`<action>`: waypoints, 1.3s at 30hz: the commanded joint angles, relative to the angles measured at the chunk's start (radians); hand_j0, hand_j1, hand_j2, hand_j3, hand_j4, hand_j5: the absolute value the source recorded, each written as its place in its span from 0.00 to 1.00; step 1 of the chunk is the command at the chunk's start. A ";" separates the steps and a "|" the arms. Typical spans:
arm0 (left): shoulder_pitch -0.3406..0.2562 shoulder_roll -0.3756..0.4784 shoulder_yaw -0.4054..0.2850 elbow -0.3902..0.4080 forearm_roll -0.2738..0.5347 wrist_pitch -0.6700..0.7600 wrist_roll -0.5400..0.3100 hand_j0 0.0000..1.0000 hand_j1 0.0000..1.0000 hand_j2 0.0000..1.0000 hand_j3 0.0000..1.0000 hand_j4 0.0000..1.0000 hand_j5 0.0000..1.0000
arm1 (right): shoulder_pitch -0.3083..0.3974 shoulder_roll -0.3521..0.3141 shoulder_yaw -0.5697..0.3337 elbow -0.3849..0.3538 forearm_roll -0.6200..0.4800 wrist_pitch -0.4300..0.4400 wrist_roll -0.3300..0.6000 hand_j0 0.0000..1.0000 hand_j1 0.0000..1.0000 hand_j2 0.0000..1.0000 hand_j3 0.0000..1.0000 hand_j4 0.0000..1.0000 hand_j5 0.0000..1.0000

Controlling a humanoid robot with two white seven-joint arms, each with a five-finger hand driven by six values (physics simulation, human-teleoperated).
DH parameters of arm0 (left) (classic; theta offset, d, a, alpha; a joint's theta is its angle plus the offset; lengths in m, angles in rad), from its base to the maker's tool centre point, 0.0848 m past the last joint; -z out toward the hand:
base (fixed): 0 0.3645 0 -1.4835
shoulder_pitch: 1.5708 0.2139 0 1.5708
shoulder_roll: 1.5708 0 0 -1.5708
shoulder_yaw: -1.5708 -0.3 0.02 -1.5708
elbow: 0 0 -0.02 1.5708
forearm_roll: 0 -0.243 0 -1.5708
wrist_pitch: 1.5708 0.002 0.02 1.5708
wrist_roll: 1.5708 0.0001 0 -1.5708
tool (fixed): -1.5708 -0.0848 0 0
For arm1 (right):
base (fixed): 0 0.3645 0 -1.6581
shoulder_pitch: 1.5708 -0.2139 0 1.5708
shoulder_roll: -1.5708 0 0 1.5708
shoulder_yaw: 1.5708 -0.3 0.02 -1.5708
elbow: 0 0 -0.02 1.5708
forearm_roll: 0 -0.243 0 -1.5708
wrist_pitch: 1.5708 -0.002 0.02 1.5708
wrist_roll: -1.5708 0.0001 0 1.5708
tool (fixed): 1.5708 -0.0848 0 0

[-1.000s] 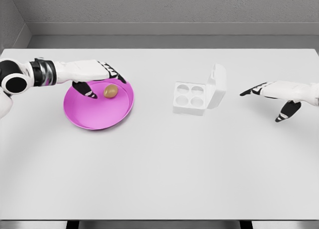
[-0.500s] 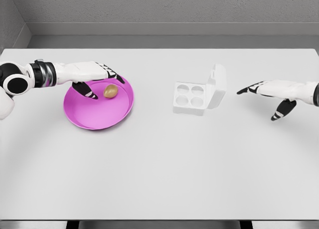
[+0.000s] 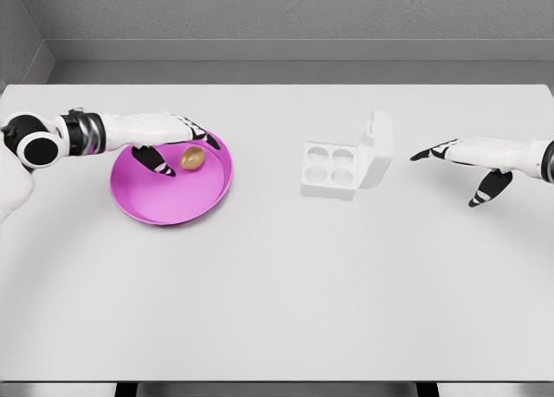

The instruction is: Pack egg into the box and close the box lid

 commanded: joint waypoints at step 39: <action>0.003 -0.022 0.003 0.054 0.000 0.002 -0.004 0.79 0.79 0.79 0.79 0.79 0.79 | 0.000 0.001 0.001 -0.001 -0.005 0.001 0.000 1.00 1.00 1.00 1.00 1.00 1.00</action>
